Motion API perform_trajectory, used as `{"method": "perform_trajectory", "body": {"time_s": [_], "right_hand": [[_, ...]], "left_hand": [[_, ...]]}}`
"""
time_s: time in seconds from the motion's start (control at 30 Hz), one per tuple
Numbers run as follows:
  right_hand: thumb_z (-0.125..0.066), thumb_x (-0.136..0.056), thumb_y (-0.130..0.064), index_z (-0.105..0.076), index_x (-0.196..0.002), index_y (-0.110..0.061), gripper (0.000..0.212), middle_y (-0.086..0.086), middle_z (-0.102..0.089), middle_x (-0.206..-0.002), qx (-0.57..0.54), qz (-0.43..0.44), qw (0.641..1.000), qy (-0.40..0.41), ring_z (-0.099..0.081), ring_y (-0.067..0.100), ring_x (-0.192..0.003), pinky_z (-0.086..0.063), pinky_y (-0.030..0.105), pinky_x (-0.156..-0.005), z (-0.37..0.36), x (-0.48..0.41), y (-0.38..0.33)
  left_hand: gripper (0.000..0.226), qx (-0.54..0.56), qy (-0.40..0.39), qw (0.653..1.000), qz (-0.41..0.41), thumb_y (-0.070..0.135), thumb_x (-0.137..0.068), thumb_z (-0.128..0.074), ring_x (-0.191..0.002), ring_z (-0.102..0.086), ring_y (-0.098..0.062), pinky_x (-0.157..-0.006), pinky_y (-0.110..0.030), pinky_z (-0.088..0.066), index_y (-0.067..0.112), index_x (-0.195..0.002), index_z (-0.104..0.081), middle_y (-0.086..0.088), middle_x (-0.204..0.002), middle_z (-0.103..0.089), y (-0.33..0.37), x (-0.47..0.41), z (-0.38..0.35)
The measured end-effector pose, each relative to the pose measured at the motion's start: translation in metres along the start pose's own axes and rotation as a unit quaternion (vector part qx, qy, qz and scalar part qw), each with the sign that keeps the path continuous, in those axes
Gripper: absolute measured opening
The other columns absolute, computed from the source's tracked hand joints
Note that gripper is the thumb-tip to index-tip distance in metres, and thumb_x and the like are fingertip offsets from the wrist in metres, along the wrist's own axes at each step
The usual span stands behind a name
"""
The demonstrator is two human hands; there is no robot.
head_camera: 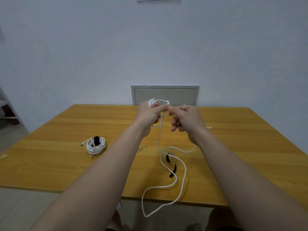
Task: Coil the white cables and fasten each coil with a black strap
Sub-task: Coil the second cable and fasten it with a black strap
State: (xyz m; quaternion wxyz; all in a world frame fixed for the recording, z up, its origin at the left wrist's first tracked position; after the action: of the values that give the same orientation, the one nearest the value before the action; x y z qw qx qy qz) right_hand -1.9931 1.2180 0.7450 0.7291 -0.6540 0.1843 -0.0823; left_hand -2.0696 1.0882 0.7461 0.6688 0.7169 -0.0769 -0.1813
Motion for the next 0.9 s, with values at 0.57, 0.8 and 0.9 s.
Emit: {"method": "perform_trajectory", "body": {"time_s": [0.57, 0.8, 0.9], "right_hand": [[-0.069, -0.08, -0.002, -0.065, -0.064, -0.009, 0.018, 0.004, -0.061, -0.055, 0.068, 0.003, 0.996, -0.054, -0.057, 0.016, -0.047, -0.037, 0.022, -0.047, -0.009, -0.001, 0.001], [-0.068, -0.077, 0.001, -0.062, -0.068, -0.011, 0.016, 0.011, -0.064, -0.061, 0.234, -0.074, 0.92, -0.306, -0.063, 0.021, -0.053, -0.036, 0.022, -0.047, -0.042, 0.024, 0.022], [-0.074, -0.08, -0.008, -0.066, -0.078, -0.008, 0.008, 0.009, -0.068, -0.064, 0.272, -0.084, 0.914, -0.29, -0.064, 0.02, -0.055, -0.036, 0.024, -0.047, -0.042, 0.024, 0.024]], "left_hand": [[0.062, -0.06, 0.034, 0.994, -0.084, 0.01, -0.077, -0.085, -0.05, -0.028, -0.011, -0.048, -0.021, -0.029, 0.021, -0.062, -0.026, 0.002, -0.059, -0.028, 0.016, 0.005, 0.007], [0.064, -0.015, 0.127, 0.989, -0.074, 0.01, -0.071, -0.088, -0.054, -0.027, -0.016, -0.051, -0.027, -0.027, 0.025, -0.058, -0.027, 0.004, -0.058, -0.027, 0.013, -0.004, 0.036], [0.058, -0.021, 0.11, 0.992, -0.063, 0.016, -0.068, -0.09, -0.053, -0.023, -0.017, -0.049, -0.029, -0.025, 0.021, -0.061, -0.033, 0.002, -0.06, -0.027, 0.011, -0.004, 0.036]]}}
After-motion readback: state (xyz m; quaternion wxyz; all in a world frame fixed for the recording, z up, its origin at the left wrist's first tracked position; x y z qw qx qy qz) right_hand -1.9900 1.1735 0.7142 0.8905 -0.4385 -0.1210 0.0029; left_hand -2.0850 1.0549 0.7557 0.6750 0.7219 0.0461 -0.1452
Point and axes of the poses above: each hand's wrist, its own x-axis away from the middle knuckle, its own z-axis out of the back of the hand, y = z × x, the point moved 9 cm from there along -x, towards the middle knuckle
